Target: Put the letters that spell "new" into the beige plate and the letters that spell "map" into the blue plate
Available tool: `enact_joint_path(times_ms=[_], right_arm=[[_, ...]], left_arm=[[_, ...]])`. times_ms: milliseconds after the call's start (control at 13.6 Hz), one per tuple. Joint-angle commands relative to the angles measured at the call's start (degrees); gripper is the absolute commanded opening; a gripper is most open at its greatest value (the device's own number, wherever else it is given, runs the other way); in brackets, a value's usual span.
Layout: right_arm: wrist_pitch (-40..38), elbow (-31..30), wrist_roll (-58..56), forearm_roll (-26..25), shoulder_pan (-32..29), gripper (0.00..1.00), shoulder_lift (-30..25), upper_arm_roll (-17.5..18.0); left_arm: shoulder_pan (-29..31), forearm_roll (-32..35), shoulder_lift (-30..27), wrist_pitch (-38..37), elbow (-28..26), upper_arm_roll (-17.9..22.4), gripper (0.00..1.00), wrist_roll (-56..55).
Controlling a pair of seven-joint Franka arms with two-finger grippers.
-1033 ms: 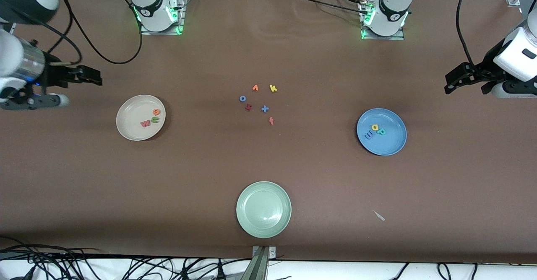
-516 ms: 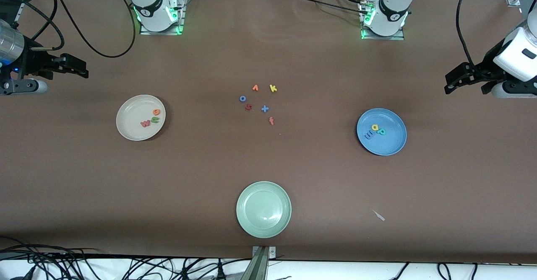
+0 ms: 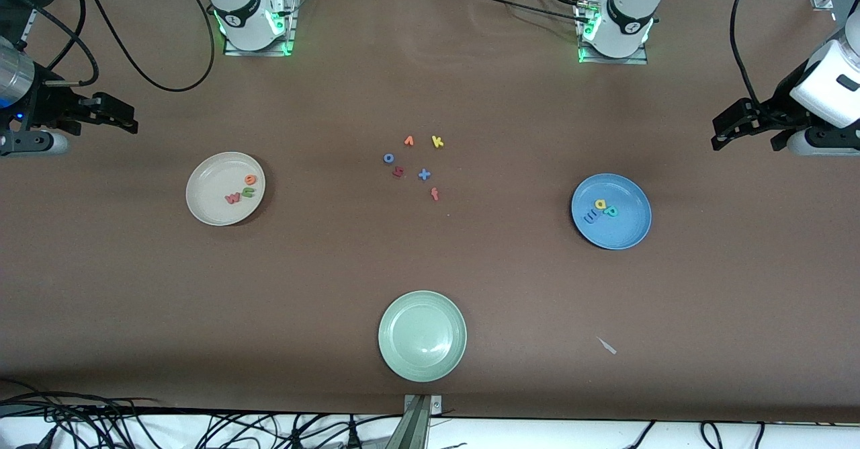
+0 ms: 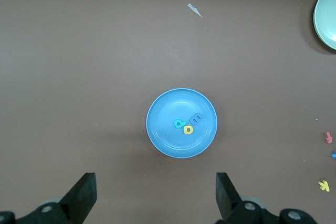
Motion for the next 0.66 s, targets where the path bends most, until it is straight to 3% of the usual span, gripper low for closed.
enact_joint_path(times_ms=[0, 590], right_arm=[[0.94, -1.94, 0.75, -0.45, -1.01, 1.00, -1.76, 1.22], [1.46, -2.11, 0.75, -0.10, -1.10, 1.00, -1.94, 1.48]], left_arm=[[-0.10, -1.14, 0.08, -1.00, 1.12, 0.14, 1.00, 0.80], [-0.10, -1.14, 0.08, -1.00, 1.12, 0.14, 1.00, 0.88]])
